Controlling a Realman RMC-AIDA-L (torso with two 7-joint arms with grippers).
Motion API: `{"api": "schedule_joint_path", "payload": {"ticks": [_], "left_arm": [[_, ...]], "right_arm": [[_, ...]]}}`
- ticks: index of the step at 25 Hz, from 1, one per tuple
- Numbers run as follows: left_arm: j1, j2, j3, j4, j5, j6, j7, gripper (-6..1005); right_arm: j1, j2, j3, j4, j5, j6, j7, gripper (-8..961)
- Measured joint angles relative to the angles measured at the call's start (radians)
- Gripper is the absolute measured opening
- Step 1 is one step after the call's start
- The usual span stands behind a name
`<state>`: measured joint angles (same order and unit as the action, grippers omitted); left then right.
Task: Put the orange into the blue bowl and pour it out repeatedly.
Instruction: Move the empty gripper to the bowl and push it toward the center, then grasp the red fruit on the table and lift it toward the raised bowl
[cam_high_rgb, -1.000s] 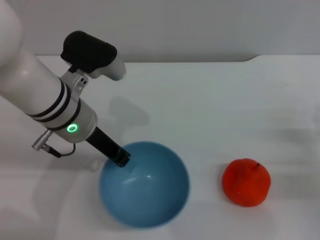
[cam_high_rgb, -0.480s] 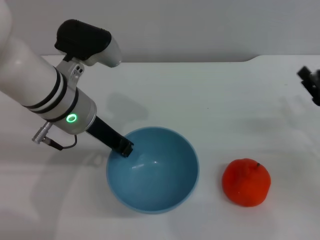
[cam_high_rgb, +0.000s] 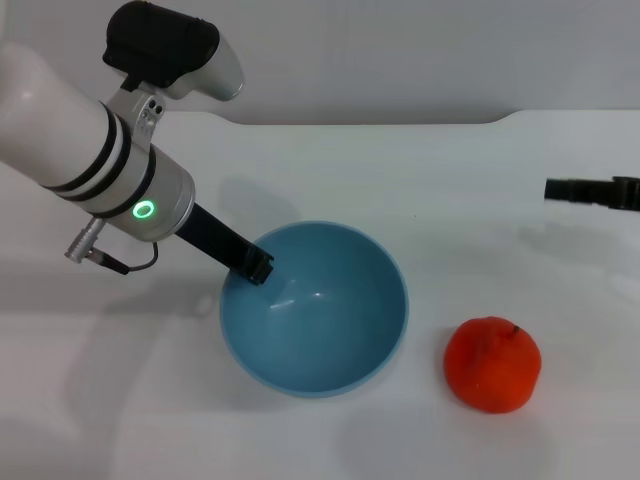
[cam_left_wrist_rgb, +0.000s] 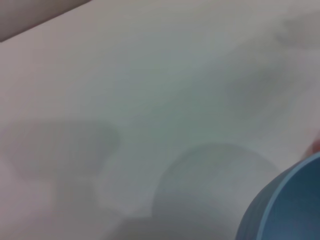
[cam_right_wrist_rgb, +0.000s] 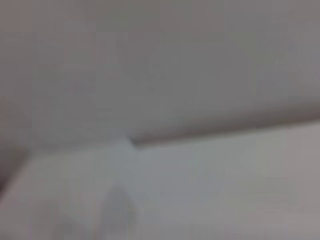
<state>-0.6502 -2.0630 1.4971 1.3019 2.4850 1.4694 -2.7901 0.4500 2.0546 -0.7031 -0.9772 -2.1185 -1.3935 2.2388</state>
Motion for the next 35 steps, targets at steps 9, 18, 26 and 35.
{"api": "schedule_joint_path", "payload": {"ticks": [9,18,26,35], "left_arm": [[-0.003,0.0,0.0,0.003,0.0,-0.008,0.003,-2],[-0.004,0.001,0.0,0.004,0.001,-0.011,0.003,-2],[-0.005,0.001,-0.002,0.004,0.005,-0.015,0.004,-2],[-0.005,0.001,-0.002,0.004,0.003,-0.018,0.009,-1]], "right_arm": [[0.198,-0.01,-0.091,-0.151,-0.35,-0.279,0.223,510],[0.239,0.001,-0.333,-0.133,-0.394,-0.288,0.303,509],[0.248,0.006,-0.4,-0.079,-0.442,-0.291,0.323,508],[0.29,0.012,-0.443,0.045,-0.435,-0.263,0.32,507]]}}
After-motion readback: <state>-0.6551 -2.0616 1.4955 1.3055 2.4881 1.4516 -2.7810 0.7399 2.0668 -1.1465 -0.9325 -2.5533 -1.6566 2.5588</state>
